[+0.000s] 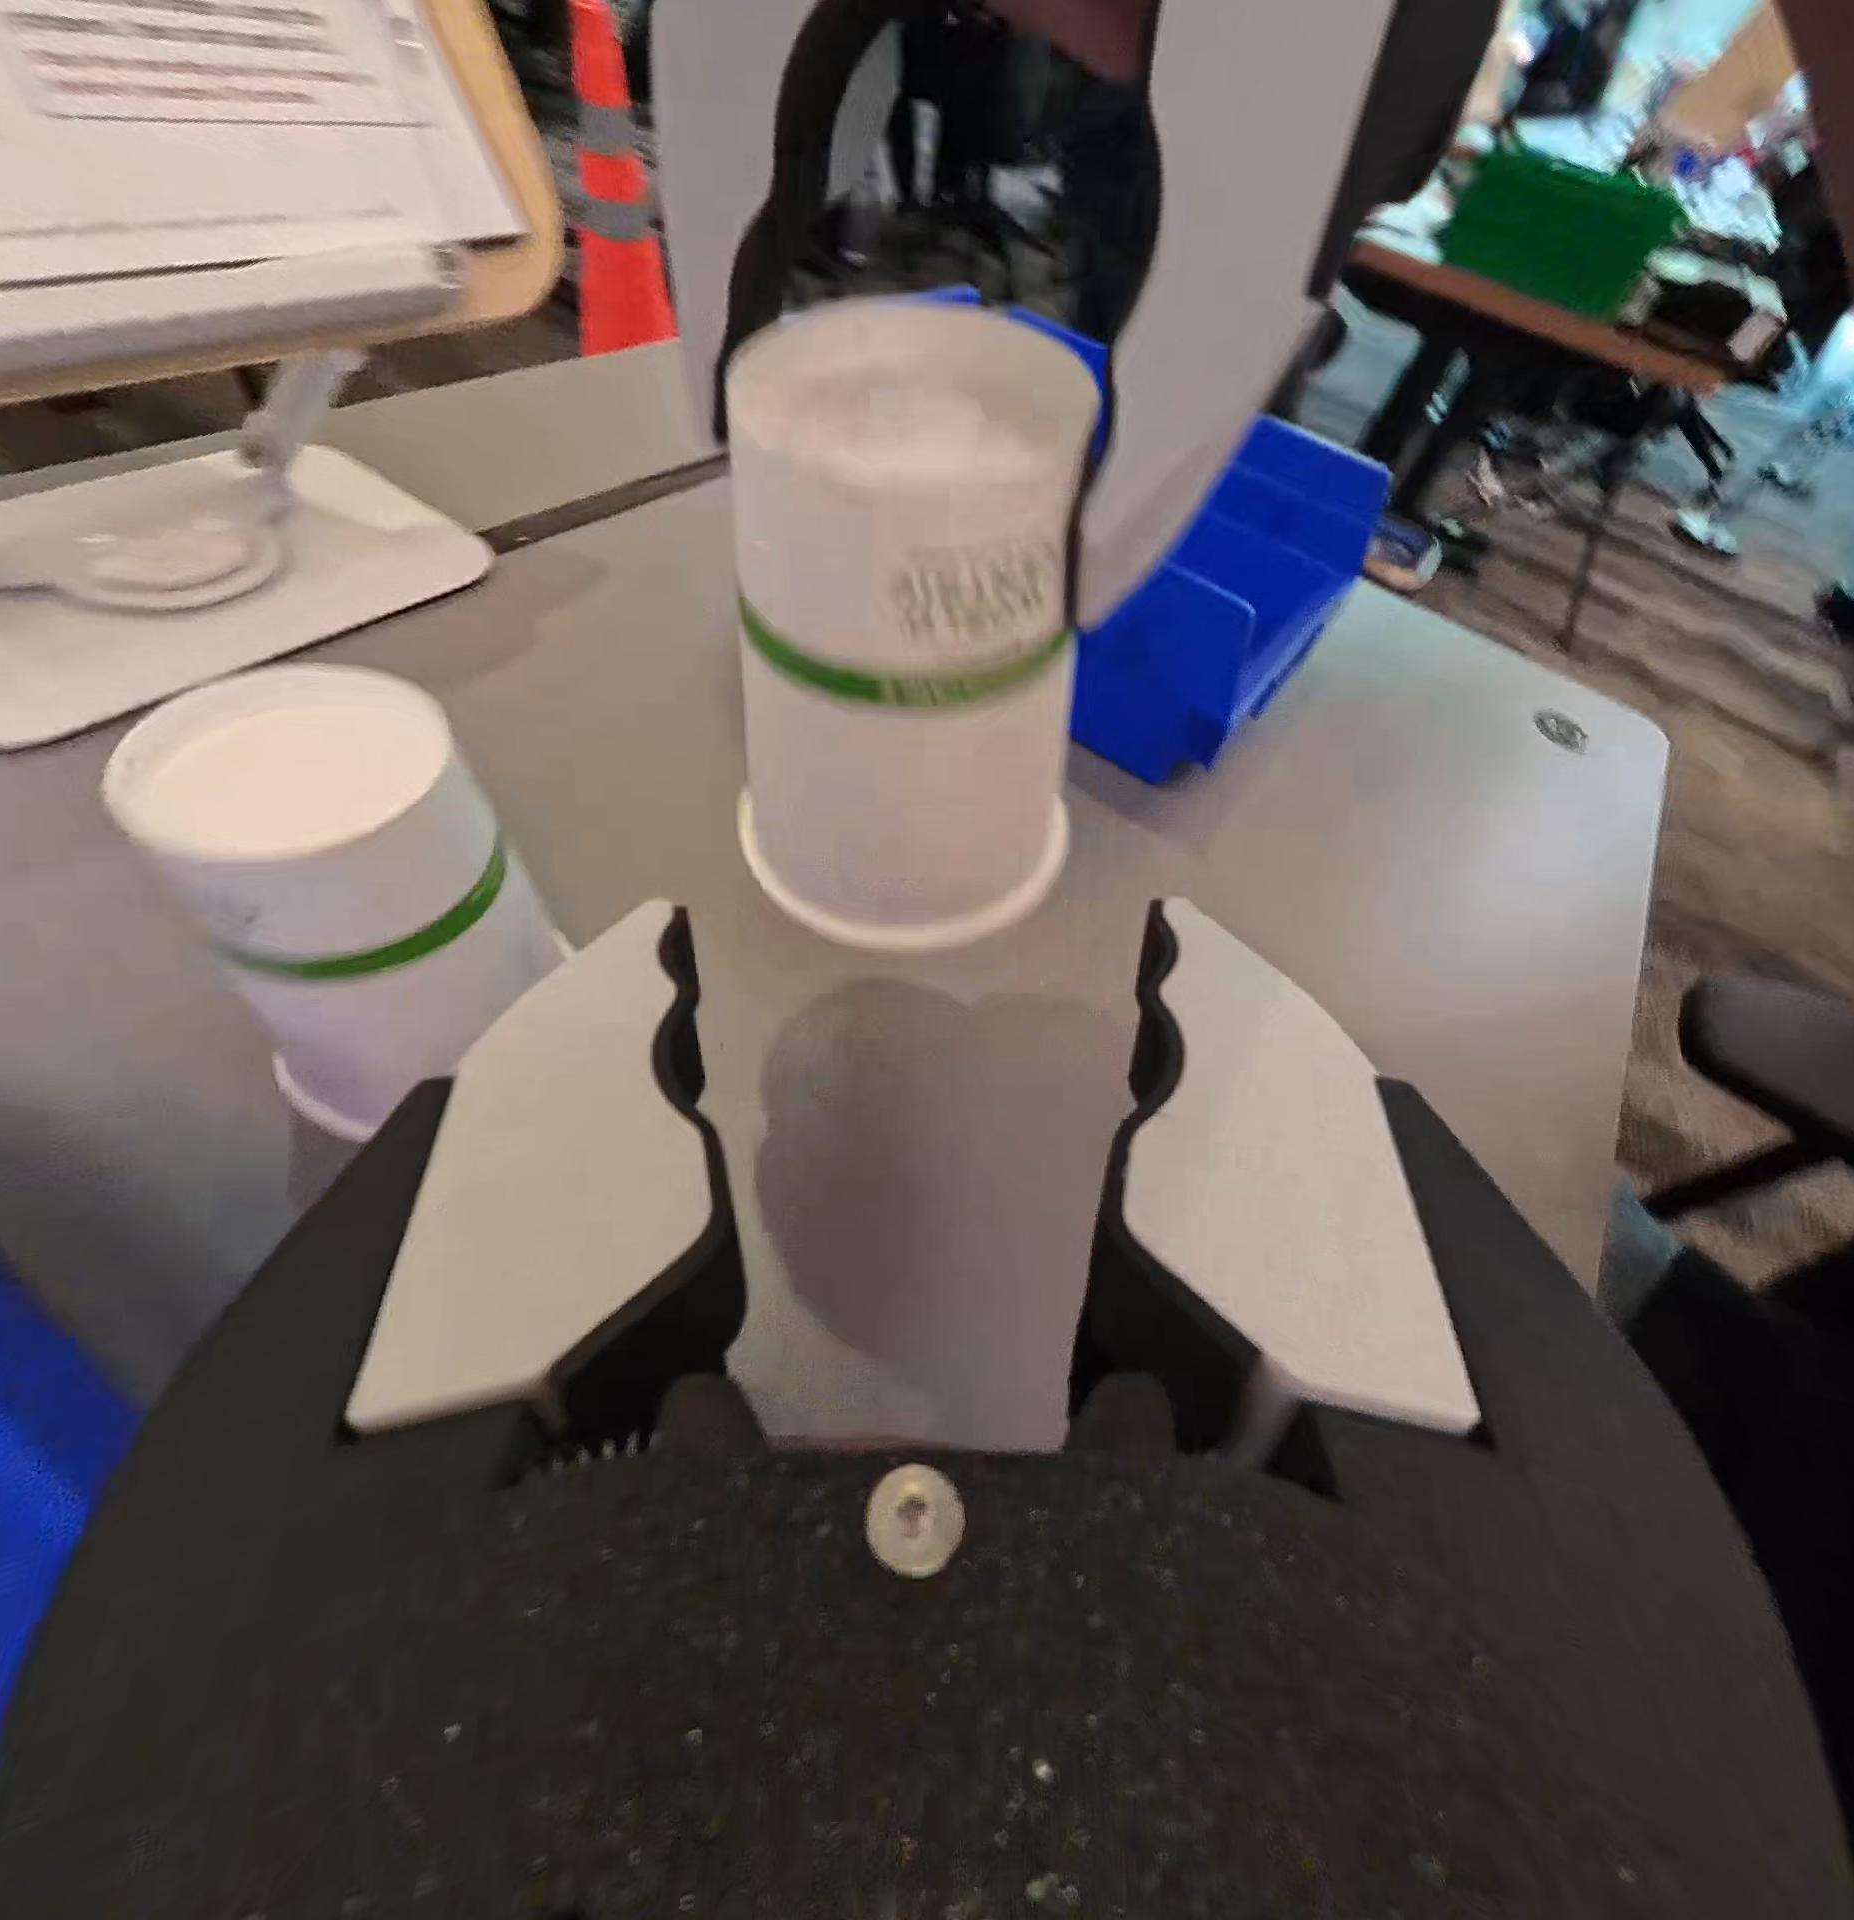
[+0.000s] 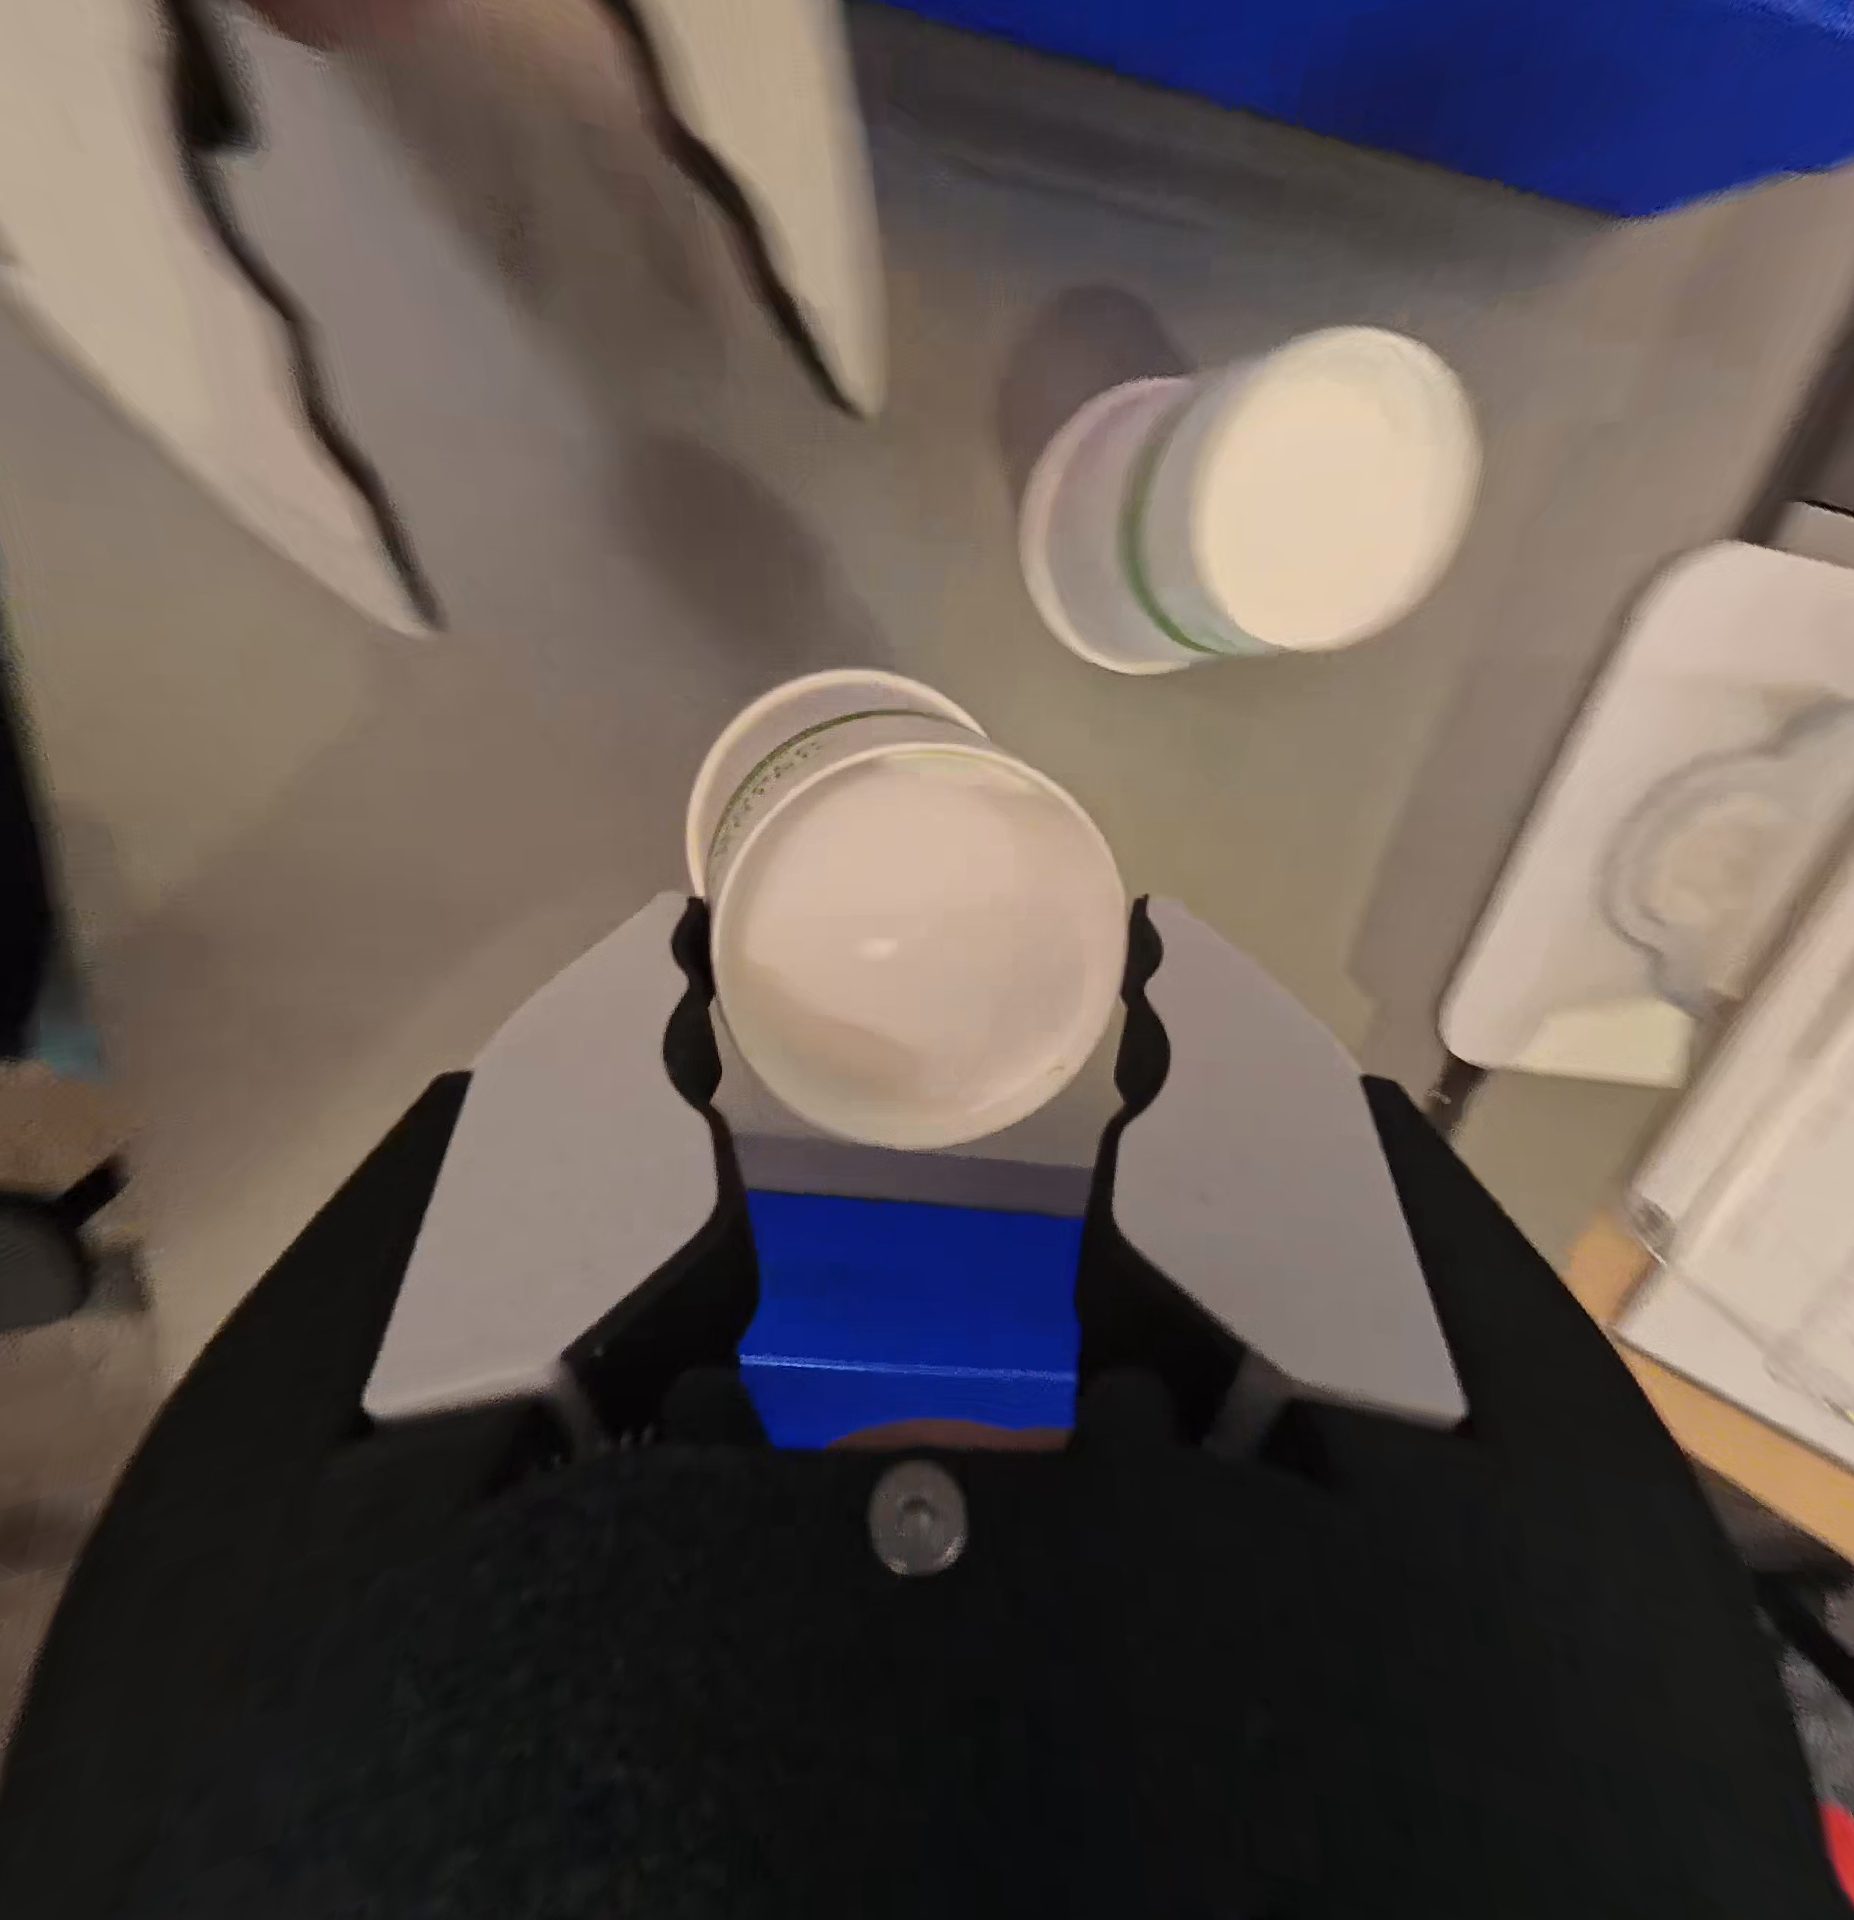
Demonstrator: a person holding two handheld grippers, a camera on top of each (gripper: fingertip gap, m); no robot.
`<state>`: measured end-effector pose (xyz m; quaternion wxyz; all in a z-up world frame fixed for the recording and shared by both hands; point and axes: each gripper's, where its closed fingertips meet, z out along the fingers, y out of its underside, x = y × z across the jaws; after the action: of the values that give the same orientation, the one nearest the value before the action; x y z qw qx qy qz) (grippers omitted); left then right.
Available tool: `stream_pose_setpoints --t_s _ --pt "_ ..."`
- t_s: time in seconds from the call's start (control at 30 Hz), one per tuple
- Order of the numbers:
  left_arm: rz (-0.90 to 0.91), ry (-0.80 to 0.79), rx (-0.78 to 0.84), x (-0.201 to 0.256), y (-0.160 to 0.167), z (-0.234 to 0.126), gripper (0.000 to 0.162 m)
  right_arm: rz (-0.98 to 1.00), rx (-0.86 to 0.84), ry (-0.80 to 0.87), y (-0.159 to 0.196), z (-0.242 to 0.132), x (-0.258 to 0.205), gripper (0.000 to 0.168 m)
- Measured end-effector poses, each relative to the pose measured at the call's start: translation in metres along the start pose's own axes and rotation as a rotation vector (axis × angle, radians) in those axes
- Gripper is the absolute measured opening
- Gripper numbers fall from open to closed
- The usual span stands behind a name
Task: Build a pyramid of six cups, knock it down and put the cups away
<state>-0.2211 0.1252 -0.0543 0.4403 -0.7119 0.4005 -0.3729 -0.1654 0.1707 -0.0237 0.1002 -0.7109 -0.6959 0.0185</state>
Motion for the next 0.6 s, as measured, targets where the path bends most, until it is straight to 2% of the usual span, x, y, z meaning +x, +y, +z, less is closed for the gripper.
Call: stream_pose_setpoints --t_s 0.07,0.13,0.23,0.3,0.43,0.6 --pt "-0.080 -0.066 0.058 -0.002 0.010 -0.013 0.077 0.070 0.033 0.127 0.009 -0.005 0.034 0.075" --pt "-0.156 -0.054 0.077 0.008 0.029 -0.020 0.073 0.147 0.070 0.182 0.016 0.001 0.056 0.075" --pt "-0.232 0.001 0.020 0.028 0.063 -0.021 0.071 0.196 0.044 0.206 0.032 0.030 0.072 0.075" --pt "-0.218 -0.007 -0.031 0.031 0.079 -0.020 0.071 0.218 0.042 0.209 0.038 0.050 0.076 0.075" --pt "-0.164 -0.008 -0.068 0.036 0.083 -0.016 0.071 0.249 0.056 0.200 0.037 0.079 0.081 0.075" --pt "-0.155 0.013 -0.088 0.040 0.087 -0.013 0.071 0.287 0.071 0.147 0.034 0.097 0.080 0.076"
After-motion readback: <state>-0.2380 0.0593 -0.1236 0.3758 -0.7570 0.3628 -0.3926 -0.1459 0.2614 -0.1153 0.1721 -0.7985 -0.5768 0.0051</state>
